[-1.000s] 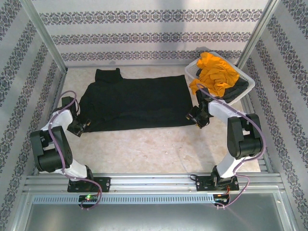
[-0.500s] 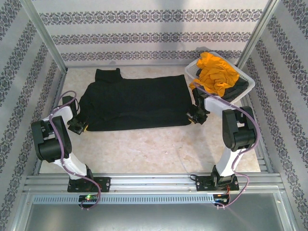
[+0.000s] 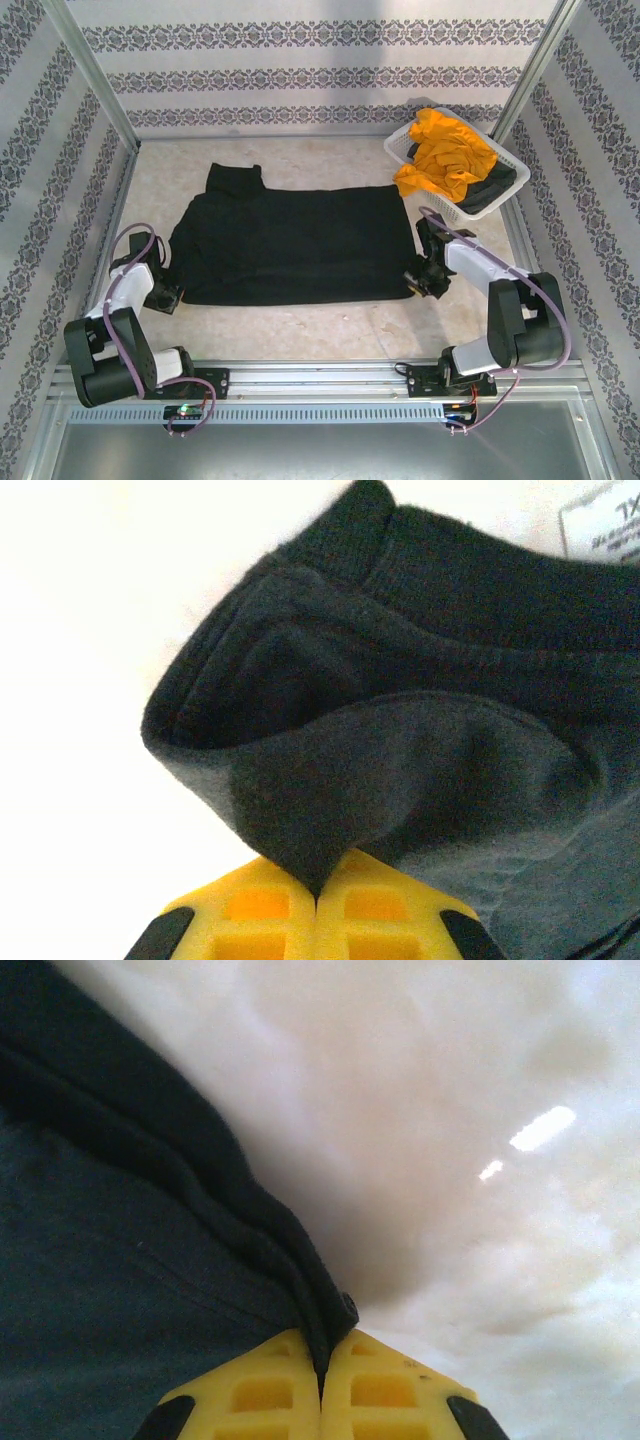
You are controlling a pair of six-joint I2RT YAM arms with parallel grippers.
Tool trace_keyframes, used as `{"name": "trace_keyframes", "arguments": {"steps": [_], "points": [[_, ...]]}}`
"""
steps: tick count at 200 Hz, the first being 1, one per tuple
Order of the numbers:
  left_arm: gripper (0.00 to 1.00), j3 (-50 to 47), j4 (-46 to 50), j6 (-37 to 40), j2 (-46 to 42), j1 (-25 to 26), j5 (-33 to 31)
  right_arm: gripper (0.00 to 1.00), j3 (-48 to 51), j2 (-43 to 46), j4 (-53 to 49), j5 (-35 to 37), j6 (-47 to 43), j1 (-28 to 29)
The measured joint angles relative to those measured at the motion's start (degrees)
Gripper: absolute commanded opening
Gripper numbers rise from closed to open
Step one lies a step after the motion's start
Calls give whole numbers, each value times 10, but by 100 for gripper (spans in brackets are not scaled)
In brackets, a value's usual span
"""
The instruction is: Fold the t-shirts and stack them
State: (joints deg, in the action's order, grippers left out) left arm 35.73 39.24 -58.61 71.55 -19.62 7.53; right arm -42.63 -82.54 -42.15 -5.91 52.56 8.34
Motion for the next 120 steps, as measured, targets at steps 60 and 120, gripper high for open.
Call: {"name": "trace_keyframes", "arguments": {"steps": [60, 120], "points": [[47, 58, 39, -32, -45, 33, -46, 41, -16, 76, -30, 41, 12, -4], [48, 75, -8, -115, -42, 189, -9, 26, -80, 47, 26, 44, 0, 17]]}}
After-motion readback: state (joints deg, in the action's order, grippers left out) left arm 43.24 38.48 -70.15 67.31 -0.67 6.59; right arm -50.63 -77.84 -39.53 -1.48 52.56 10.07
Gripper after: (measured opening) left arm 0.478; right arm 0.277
